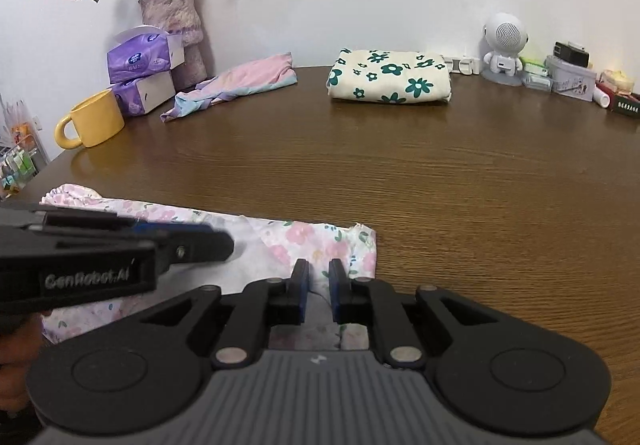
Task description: Fold clothes
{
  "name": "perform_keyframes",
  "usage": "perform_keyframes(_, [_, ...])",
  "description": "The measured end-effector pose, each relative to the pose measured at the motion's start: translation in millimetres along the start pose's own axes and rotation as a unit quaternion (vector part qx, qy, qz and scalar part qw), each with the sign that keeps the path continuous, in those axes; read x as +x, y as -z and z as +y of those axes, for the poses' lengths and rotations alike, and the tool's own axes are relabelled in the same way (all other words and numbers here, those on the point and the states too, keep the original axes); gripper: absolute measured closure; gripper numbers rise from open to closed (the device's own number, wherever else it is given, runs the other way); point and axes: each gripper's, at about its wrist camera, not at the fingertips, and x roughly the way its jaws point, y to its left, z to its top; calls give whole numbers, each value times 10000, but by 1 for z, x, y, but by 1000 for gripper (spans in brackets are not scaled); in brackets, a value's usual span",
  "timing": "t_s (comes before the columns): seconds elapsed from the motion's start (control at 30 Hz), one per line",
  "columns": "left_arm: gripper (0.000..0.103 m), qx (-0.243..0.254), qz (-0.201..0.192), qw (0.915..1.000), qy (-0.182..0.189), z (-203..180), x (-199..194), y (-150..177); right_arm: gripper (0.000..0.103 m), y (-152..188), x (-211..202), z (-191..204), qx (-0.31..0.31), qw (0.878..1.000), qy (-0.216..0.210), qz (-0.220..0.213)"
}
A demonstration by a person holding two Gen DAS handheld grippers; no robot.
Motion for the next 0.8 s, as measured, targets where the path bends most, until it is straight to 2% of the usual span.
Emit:
perform_keyframes(0.17, [92, 125, -98, 9999, -61, -2, 1, 5, 92, 0, -8, -2, 201, 9998, -50, -40])
perform_keyframes(0.27, [92, 240, -184, 9994, -142, -6, 1, 8, 92, 1, -18, 2, 97, 9998, -59, -161])
perform_keyframes(0.33, [92, 256, -203, 9993, -155, -6, 1, 9, 92, 4, -16, 4, 29, 10000, -11, -64])
perform_keyframes(0.4, [92, 139, -175, 9997, -104, -4, 1, 8, 93, 6, -12, 5, -15, 10000, 36, 47])
perform_keyframes(0.57, [93, -264, -200, 9994, 41, 6, -6, 4, 93, 9, -10, 8, -111, 9999, 97, -6])
perform_keyframes(0.67, [93, -191, -334, 9992, 56, 2, -14, 5, 93, 9, -10, 7, -112, 9999, 86, -11])
perform_keyframes(0.8, [91, 34, -137, 9999, 30, -5, -8, 11, 93, 9, -11, 6, -113, 9999, 76, -9])
